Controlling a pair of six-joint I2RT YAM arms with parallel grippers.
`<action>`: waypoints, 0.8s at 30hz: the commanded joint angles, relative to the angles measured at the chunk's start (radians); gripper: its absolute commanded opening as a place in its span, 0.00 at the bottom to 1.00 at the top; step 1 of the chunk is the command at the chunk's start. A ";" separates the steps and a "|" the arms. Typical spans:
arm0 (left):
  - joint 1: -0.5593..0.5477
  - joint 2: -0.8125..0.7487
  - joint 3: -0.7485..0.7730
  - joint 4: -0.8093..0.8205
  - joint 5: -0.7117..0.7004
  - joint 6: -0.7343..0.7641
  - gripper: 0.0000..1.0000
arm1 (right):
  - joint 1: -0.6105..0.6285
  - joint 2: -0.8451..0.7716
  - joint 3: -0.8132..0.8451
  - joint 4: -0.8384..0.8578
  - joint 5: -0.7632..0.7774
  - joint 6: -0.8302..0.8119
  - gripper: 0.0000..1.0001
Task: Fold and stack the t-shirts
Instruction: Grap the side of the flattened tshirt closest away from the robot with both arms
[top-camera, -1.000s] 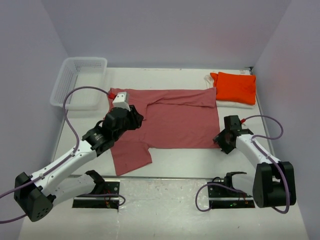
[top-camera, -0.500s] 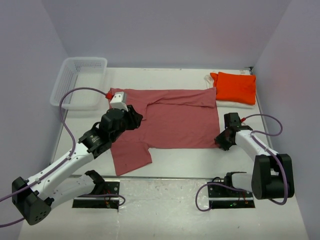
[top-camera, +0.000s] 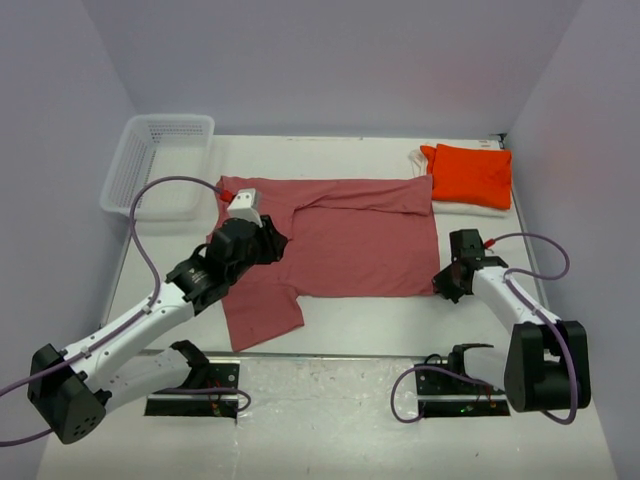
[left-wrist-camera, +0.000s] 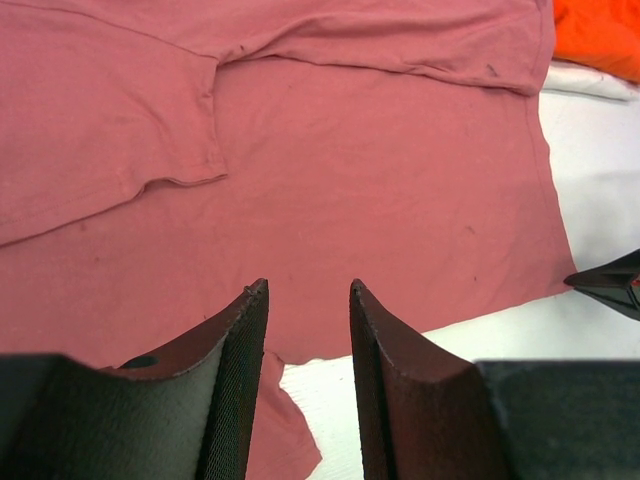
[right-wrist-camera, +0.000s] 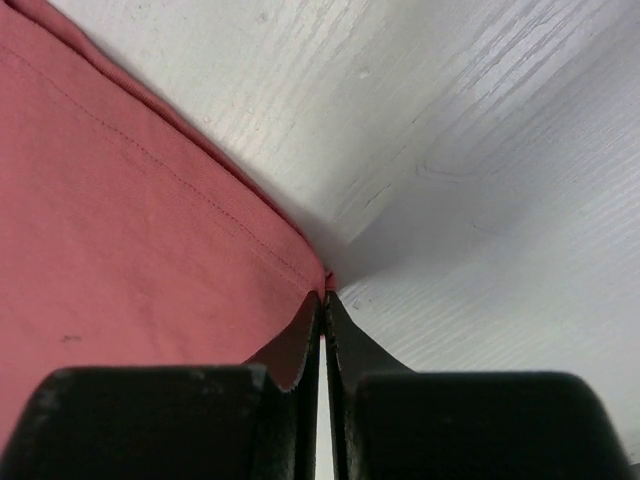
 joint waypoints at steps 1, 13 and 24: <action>-0.002 0.011 -0.010 0.023 -0.027 0.015 0.40 | -0.003 -0.033 -0.009 0.004 0.027 0.013 0.00; -0.004 0.207 0.008 -0.270 -0.061 -0.254 0.32 | 0.020 -0.200 -0.007 0.058 0.054 -0.156 0.00; -0.052 0.305 0.087 -0.717 -0.104 -0.514 0.40 | 0.058 -0.197 -0.036 0.141 0.005 -0.223 0.00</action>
